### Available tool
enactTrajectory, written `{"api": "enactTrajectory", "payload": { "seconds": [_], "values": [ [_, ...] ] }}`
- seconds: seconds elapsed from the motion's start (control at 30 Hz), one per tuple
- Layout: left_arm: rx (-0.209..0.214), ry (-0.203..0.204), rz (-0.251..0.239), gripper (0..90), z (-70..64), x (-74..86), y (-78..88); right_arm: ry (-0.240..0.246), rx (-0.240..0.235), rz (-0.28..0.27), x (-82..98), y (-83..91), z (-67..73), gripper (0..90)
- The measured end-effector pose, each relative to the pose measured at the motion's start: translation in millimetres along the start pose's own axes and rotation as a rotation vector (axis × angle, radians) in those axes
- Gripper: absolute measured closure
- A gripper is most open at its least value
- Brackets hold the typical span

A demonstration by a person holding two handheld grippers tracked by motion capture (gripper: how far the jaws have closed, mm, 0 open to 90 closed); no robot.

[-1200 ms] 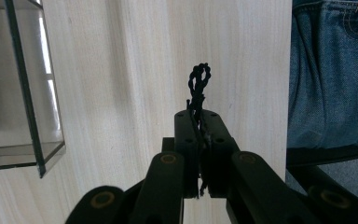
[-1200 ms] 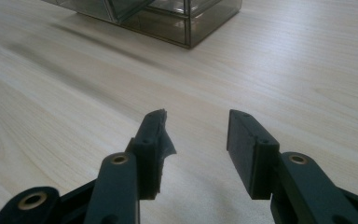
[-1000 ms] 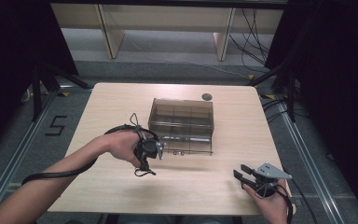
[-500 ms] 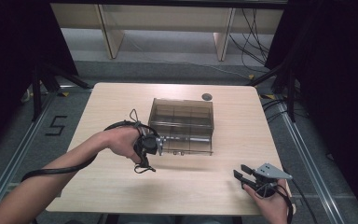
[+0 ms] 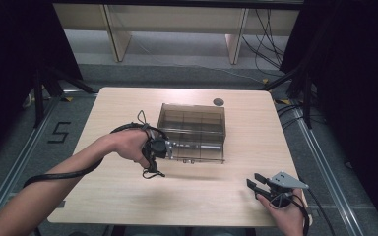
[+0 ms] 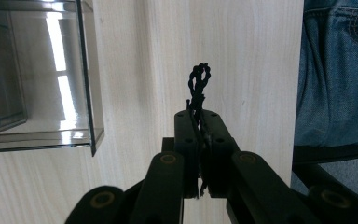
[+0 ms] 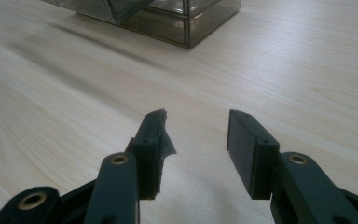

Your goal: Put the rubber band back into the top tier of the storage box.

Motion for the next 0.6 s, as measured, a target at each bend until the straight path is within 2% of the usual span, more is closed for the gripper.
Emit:
{"api": "enactTrajectory", "payload": {
  "seconds": [0.4, 0.6],
  "values": [
    [-0.013, 0.000, 0.004, 85.9, 6.3, -2.1, 7.7, -0.016, -0.002, 0.009, 0.3, 0.8, 0.2, 57.9],
    [-0.018, 0.003, 0.002, 85.8, 9.4, -1.8, 10.5, -0.006, -0.002, 0.007, 0.5, 0.3, 0.3, 57.9]
  ]
}}
Point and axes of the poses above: each handheld gripper's, and its own axes: y roughly backward along the jaws, x roughly out of its underside, z roughly to its left, the point moved 3 cm from there along -y, roughly forward along the jaws, and after that the axes turned 4 degrees about -y, right-handed, at the moved point
